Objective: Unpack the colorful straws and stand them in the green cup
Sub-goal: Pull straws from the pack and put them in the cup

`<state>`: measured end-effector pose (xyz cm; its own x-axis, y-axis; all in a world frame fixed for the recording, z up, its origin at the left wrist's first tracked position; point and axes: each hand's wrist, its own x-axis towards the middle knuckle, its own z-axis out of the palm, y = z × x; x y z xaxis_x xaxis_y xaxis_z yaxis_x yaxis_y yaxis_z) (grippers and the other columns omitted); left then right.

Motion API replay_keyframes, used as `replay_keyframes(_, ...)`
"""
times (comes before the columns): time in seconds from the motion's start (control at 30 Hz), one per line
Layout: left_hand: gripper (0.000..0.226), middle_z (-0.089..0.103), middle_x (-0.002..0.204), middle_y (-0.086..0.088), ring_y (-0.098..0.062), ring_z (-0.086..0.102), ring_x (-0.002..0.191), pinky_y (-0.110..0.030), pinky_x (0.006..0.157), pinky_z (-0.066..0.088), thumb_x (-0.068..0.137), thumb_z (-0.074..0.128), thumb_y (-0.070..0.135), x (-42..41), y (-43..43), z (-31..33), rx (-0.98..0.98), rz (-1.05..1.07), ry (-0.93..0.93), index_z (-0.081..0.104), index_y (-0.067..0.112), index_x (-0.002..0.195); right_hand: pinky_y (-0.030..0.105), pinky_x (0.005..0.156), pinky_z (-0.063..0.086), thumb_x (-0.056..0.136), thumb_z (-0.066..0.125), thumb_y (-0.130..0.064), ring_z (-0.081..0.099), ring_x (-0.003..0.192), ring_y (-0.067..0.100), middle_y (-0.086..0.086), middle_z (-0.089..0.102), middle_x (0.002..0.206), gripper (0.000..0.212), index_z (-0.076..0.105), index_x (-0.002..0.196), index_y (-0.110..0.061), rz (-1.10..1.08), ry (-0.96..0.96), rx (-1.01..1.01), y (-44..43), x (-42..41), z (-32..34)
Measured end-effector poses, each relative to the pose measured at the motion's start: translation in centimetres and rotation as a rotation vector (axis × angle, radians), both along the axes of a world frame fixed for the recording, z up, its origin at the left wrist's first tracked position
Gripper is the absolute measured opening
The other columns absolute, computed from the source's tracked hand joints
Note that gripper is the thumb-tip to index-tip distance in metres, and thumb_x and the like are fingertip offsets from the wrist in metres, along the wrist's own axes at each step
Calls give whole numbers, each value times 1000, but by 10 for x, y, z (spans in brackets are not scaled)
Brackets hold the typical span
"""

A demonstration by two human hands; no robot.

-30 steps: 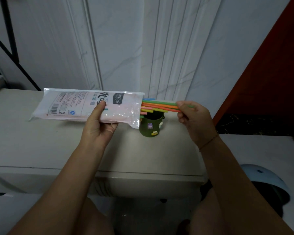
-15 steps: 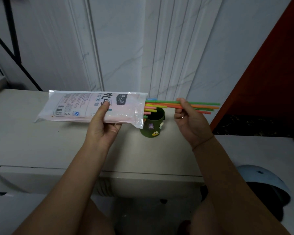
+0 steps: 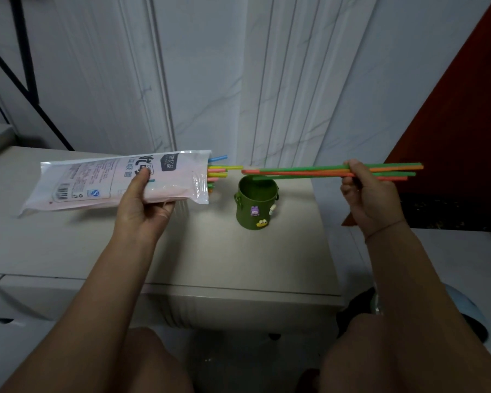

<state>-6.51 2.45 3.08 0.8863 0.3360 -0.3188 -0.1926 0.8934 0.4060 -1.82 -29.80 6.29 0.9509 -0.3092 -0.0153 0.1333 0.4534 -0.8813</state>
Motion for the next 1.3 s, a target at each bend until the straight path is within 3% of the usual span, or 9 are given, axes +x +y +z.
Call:
replay_keyframes(0.23,47,71,116,-7,-24,70,102,-47,77,58,84,65,4,2,-11,-4,1,-52,-7,56,16,128,14,41,43,84,64,-3,52,40,4,-6,59,44,11,62,73,-6,-7,-37,-294,15,5,-5)
replay_keyframes(0.47,30,71,115,-7,-24,69,102,-49,84,55,84,65,3,2,-16,-4,10,-70,-7,61,16,110,15,42,44,84,65,-8,54,41,3,-7,59,43,12,63,72,-9,46,-36,-465,39,16,-11)
replay_keyframes(0.63,31,71,114,-7,-24,69,104,-48,84,56,84,65,4,3,-21,-5,11,-95,-6,61,16,112,15,46,46,84,66,-10,54,44,3,1,59,57,9,64,76,-7,141,-15,-522,50,19,-22)
replay_keyframes(0.77,28,72,112,-7,-24,69,103,-48,81,57,85,64,4,2,-28,-4,23,-111,-13,61,16,110,12,53,48,85,63,-6,54,49,1,7,58,64,7,65,90,-1,269,-9,-590,56,19,-30)
replay_keyframes(0.97,24,70,116,-8,-26,67,107,-52,90,51,85,63,3,0,-33,-3,25,-118,-27,61,16,105,14,55,47,85,63,-6,48,58,10,11,54,66,10,65,76,-8,328,57,-604,52,9,-38)
replay_keyframes(1.1,26,71,115,-8,-25,68,106,-51,94,50,86,63,2,-4,-36,-2,40,-122,-48,61,16,108,17,42,39,88,62,-19,41,51,13,7,47,60,23,57,67,-11,352,207,-475,56,-15,-35)
replay_keyframes(1.2,28,71,115,-8,-25,66,109,-50,96,49,86,62,2,-8,-40,-4,58,-140,-70,61,16,110,18,43,38,91,56,-29,45,50,10,6,51,67,23,58,80,-10,483,208,-327,70,-37,-28)
replay_keyframes(1.3,30,71,114,-8,-25,66,110,-51,97,48,86,61,2,-13,-46,-4,84,-159,-83,61,16,113,20,48,43,91,55,-27,52,55,11,8,57,78,23,58,101,-7,540,113,-297,86,-47,-21)
